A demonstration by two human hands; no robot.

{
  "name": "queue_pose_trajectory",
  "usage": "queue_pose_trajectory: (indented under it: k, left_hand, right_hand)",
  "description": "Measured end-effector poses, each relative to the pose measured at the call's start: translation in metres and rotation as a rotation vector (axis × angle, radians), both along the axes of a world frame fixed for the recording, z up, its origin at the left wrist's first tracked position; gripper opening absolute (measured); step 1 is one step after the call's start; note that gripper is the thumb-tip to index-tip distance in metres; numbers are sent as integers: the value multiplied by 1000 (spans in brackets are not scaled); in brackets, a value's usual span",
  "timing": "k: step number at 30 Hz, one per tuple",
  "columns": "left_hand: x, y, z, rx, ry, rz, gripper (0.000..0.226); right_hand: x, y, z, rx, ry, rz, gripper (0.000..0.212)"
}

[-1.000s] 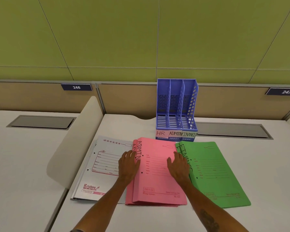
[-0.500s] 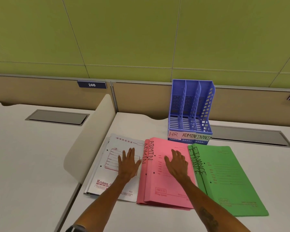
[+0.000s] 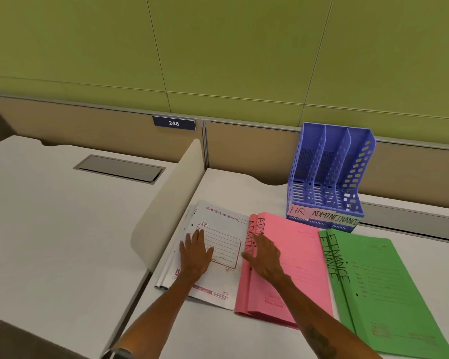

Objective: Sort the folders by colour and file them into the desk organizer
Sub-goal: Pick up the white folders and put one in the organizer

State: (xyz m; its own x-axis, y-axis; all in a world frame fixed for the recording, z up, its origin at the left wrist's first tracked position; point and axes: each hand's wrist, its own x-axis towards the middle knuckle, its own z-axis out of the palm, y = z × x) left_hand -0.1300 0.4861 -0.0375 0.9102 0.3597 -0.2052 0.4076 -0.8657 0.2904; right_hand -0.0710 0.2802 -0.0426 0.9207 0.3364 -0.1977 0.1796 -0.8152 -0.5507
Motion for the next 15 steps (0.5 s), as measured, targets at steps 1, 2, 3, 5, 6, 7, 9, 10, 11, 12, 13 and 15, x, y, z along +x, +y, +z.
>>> queue_pose_trajectory:
  k: [1, 2, 3, 5, 6, 7, 9, 10, 11, 12, 13, 15]
  left_hand:
    - [-2, 5, -1, 7, 0, 12, 68]
    - [-4, 10, -1, 7, 1, 26, 68]
    - [-5, 15, -2, 2, 1, 45, 68]
    - [-9, 23, -2, -18, -2, 91, 68]
    - [-10, 27, -3, -30, -2, 114, 68]
    - [-12, 31, -3, -36, -2, 134, 68]
    - [-13, 38, -2, -30, 4, 167, 67]
    - [-13, 40, -2, -30, 12, 182, 67]
    - [-13, 43, -2, -35, 25, 197, 68]
    - [-14, 45, -2, -45, 41, 211, 69]
    - [-14, 46, -3, -54, 59, 223, 69]
    - [-14, 48, -4, -72, 90, 247, 70]
  right_hand:
    - [-1, 6, -1, -8, -6, 33, 77]
    - [-3, 11, -2, -22, -10, 72, 79]
    - [-4, 17, -4, -39, -10, 114, 82]
    - [-6, 26, -7, -77, 13, 200, 88]
    - [-8, 30, -8, -107, 31, 243, 91]
    - [-8, 34, -10, -146, 47, 284, 92]
    - [-10, 39, -14, -225, 61, 339, 94]
    - [-11, 41, -16, -254, 66, 349, 96]
    - [-12, 42, -18, -274, 72, 350, 97]
    - [-13, 42, -20, -287, 80, 348, 98]
    - [-14, 42, -21, -296, 86, 346, 98]
    - [-16, 42, -23, -317, 82, 350, 98]
